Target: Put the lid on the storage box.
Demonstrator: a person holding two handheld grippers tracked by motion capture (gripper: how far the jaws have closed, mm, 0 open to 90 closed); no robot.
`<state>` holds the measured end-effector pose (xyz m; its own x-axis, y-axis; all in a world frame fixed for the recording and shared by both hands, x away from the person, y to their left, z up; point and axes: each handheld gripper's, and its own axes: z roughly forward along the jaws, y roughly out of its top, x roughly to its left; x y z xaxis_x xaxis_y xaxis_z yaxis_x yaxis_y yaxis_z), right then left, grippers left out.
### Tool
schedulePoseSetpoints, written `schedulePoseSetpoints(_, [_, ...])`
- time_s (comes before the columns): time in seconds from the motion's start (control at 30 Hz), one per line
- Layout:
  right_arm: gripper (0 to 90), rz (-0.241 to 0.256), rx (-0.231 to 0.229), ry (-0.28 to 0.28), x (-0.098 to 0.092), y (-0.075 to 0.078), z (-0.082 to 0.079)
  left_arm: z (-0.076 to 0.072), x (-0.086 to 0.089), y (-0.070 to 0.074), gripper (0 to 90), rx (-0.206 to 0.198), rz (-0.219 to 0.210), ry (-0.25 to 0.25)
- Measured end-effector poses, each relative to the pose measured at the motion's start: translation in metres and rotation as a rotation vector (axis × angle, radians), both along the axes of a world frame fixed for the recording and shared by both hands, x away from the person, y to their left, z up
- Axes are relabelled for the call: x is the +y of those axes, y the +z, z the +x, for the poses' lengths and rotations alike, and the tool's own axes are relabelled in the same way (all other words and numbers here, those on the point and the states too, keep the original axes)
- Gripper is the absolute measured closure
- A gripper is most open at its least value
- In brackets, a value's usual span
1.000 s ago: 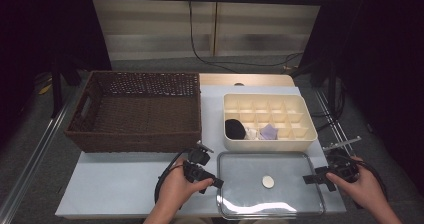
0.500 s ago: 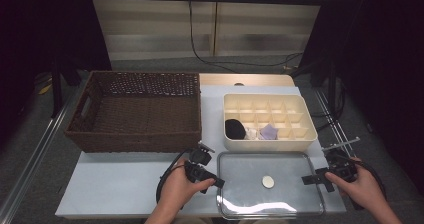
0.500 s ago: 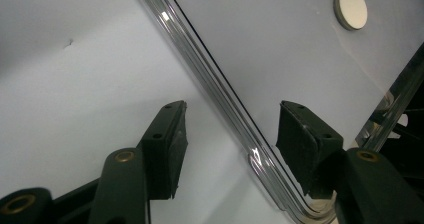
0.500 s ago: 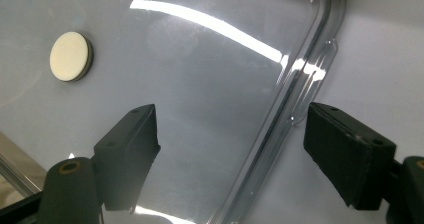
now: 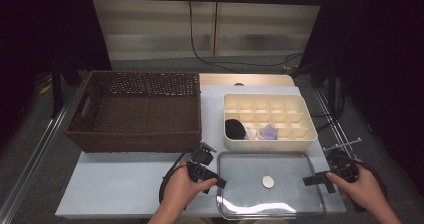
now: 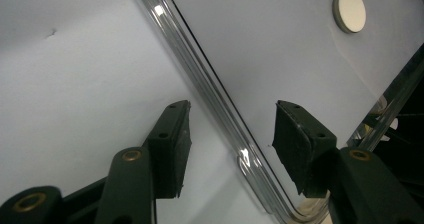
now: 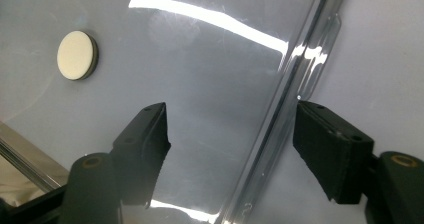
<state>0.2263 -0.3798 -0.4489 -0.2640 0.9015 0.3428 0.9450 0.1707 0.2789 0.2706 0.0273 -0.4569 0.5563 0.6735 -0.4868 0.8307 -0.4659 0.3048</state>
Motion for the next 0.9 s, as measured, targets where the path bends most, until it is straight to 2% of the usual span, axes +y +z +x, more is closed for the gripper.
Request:
schedulePoseSetpoints(0.07, [31.9,0.005,0.013,-0.006,-0.001,0.0,-0.001,0.0,-0.002,0.0,49.1,0.0,0.01,0.002])
schedulePoseSetpoints(0.23, [34.3,0.028,0.009,-0.041,-0.003,-0.001,-0.003,-0.001,-0.008,0.001,50.6,0.004,0.026,0.008])
schedulePoseSetpoints(0.43, [34.5,0.01,0.028,-0.053,-0.002,-0.001,-0.001,0.0,-0.011,0.001,50.9,0.024,0.047,0.042])
schedulePoseSetpoints(0.57, [34.8,-0.007,0.035,-0.065,0.001,-0.001,-0.001,-0.001,-0.013,0.001,51.5,0.021,0.06,0.054])
schedulePoseSetpoints(0.8, [35.1,0.001,0.037,-0.074,0.0,-0.002,0.001,0.001,-0.011,0.0,54.3,0.052,0.037,0.079])
schedulePoseSetpoints(0.9, [35.1,0.0,0.036,-0.08,0.001,-0.002,0.0,0.001,-0.012,0.0,54.3,0.041,0.049,0.071])
